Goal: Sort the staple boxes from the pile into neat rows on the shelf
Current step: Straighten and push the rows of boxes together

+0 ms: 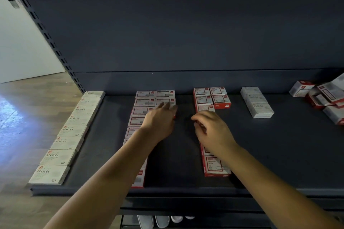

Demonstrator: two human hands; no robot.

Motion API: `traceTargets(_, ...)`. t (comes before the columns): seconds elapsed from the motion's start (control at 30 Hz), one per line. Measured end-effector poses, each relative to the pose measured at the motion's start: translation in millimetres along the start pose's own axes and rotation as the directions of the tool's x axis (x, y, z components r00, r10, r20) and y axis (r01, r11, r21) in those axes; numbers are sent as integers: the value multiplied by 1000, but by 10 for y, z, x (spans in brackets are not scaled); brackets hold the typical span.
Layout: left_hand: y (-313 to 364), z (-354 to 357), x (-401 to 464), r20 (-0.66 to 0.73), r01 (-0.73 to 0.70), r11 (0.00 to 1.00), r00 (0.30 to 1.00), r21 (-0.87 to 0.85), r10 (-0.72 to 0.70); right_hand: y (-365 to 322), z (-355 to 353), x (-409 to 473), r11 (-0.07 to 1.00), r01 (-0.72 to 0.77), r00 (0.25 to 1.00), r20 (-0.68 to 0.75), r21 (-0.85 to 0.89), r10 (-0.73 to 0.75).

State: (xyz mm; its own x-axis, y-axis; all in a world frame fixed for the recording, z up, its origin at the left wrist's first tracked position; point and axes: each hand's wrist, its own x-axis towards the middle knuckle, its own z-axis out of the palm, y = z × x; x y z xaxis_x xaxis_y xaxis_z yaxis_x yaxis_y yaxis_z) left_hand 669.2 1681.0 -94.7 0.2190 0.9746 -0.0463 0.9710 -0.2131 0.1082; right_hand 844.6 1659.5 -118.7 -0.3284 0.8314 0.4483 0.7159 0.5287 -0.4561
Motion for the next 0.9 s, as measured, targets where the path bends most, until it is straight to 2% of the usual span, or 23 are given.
traceTargets(0.2,581,-19,-270,-231,-221,975,951,-36,207,237,-335,-286,1000,2,1000,1,17,-2)
traceTargets(0.33,982,31,-205,-296,-327,944,906,-40,302,533,-556,-494,999,-35,998,-51,-27,34)
traceTargets(0.53,1710,98,-80,-344,-347,932,892,-105,293,1078,-1003,-810,991,-122,990,-79,-60,117)
traceTargets(0.63,2081,159,-27,-363,-370,926,875,-76,320,1369,-1233,-947,986,-157,985,-88,-60,151)
traceTargets(0.9,2905,357,241,-345,-405,909,871,-99,350,2013,-1781,-1214,983,-168,964,-218,-70,149)
